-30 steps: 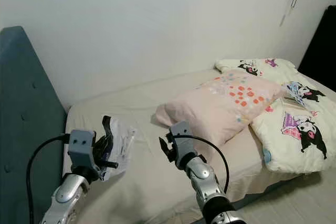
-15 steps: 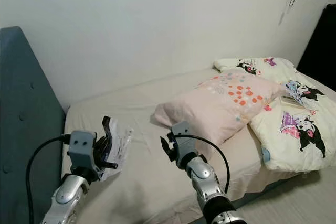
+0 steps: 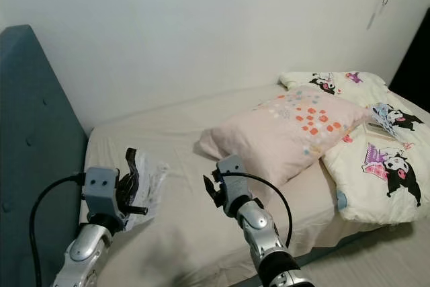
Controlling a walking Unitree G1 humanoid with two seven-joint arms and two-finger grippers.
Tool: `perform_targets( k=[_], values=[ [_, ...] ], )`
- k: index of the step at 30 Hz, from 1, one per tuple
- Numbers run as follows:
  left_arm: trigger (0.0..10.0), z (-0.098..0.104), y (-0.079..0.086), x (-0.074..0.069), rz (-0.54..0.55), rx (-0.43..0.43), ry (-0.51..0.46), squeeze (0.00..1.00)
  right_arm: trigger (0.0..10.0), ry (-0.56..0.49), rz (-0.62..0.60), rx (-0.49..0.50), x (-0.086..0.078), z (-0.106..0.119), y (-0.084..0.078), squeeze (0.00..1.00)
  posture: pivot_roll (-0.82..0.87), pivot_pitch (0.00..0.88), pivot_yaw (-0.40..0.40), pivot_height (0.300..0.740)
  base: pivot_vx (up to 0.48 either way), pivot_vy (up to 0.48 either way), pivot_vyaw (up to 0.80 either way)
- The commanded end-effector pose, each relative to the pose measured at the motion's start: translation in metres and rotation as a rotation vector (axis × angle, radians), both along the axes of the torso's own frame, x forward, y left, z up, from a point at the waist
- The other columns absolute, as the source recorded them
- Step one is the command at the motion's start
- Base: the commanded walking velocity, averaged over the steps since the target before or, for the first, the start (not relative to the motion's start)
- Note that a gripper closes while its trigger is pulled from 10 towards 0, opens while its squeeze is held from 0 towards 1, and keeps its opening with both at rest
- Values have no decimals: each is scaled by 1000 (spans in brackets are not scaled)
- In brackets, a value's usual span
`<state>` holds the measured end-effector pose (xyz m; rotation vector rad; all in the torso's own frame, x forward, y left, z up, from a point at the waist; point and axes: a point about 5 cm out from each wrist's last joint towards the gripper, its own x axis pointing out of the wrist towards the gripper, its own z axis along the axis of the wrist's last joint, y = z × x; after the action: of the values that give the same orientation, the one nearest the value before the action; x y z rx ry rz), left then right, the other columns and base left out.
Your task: Clean up the room
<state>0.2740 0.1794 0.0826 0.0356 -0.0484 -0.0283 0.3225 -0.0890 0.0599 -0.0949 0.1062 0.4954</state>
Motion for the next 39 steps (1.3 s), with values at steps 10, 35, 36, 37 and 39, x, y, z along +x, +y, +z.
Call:
perform_targets(
  k=[10, 35, 36, 37, 39],
  values=[
    [10000, -3, -2, -1, -5, -2, 34, 0, 10000, 23, -10, 3, -2, -5, -2, 0, 43, 40, -33, 740, 0, -441, 0],
    [10000, -9, -2, 2, -61, 33, 166, 0, 10000, 21, -13, 13, -3, -5, 1, 0, 52, 45, -24, 740, 0, -108, 0],
    [10000, -9, -2, 2, -61, 33, 166, 0, 10000, 21, -13, 13, -3, -5, 1, 0, 52, 45, -24, 740, 0, 480, 0],
    [10000, -9, -1, 2, -50, 37, 165, 0, 10000, 22, -13, 13, -3, -5, 1, 0, 52, 45, -23, 740, 0, 371, 0],
    [10000, -6, 0, 2, -30, 30, 144, 0, 10000, 23, -13, 13, -3, -5, 1, 0, 52, 45, -22, 740, 0, 0, 0]
  ],
)
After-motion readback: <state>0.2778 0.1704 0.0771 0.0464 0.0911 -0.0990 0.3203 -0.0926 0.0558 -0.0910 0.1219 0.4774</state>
